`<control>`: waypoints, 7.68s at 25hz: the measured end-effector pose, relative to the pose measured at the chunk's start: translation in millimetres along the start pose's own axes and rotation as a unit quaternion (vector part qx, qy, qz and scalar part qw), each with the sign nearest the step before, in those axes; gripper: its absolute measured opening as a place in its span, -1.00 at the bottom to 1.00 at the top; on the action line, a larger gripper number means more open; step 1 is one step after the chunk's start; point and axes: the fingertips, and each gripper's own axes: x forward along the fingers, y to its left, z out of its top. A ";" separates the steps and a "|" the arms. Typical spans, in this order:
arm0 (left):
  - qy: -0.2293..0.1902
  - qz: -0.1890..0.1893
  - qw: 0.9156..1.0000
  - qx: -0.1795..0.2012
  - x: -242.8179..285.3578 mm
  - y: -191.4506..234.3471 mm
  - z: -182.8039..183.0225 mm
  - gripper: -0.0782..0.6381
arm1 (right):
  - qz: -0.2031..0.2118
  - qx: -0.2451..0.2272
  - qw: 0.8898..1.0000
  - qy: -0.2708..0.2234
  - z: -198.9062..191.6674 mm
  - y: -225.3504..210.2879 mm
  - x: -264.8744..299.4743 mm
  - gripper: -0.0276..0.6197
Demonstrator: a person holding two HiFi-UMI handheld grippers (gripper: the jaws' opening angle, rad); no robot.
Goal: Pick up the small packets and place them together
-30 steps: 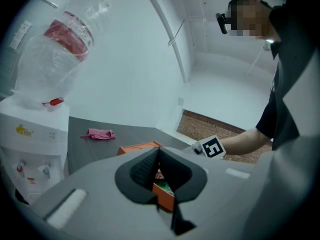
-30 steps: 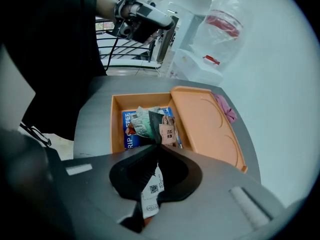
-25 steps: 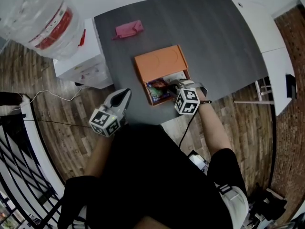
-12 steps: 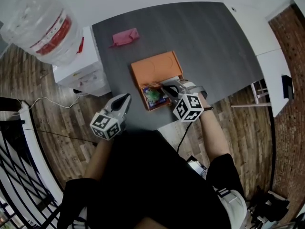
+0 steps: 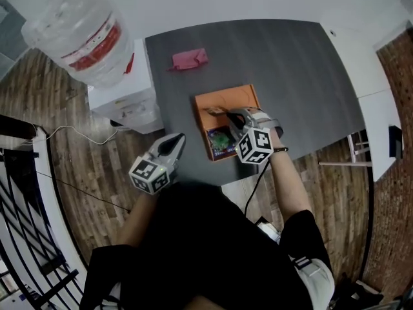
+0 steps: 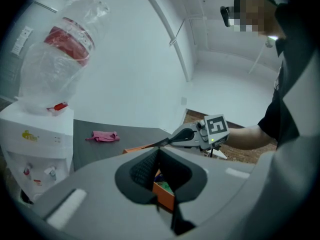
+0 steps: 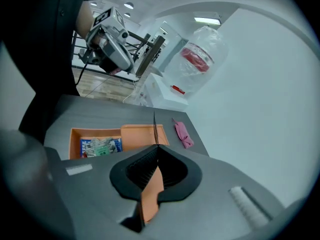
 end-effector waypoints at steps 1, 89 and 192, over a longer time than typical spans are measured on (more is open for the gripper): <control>0.001 0.003 1.000 0.000 -1.3 1.9 0.1 -0.78 | -0.007 -0.002 1.000 0.007 -1.6 -2.3 6.3 -0.91; 0.345 -0.298 0.804 0.382 175.0 -117.0 -124.0 -0.29 | -0.127 0.438 0.890 0.022 -81.4 132.7 -108.6 -0.40; 0.348 -0.320 0.751 0.462 256.6 -77.3 -85.4 -0.58 | -0.113 0.457 0.882 -0.014 -55.8 101.0 -73.9 -0.46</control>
